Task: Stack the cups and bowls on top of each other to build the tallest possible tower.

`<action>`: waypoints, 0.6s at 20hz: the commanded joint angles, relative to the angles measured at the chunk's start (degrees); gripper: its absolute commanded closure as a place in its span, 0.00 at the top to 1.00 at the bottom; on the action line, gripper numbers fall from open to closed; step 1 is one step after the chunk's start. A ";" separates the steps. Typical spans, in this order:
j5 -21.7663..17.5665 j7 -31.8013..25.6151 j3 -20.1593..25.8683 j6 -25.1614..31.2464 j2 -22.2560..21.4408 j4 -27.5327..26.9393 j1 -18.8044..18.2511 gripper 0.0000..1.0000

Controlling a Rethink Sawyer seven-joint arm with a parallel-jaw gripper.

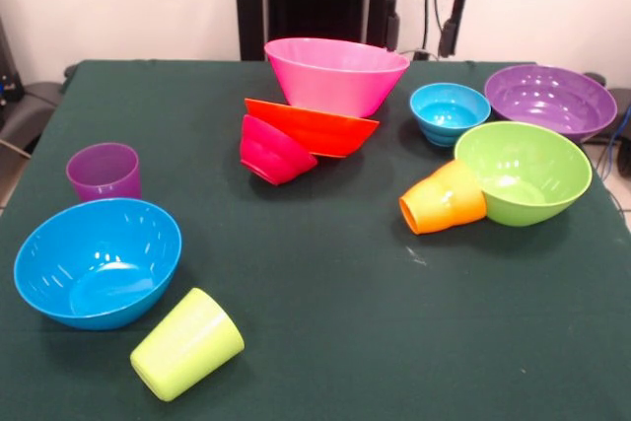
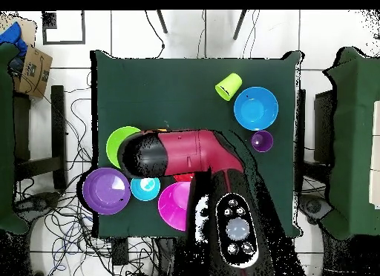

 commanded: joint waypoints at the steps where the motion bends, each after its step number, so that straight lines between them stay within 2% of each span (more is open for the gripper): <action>1: 2.90 10.64 -1.54 3.79 -0.53 -0.91 3.39 1.00; 7: 5.49 12.37 -3.10 3.74 -0.71 -0.54 6.31 1.00; 12: 7.13 10.71 -3.05 3.75 1.01 -3.63 7.80 1.00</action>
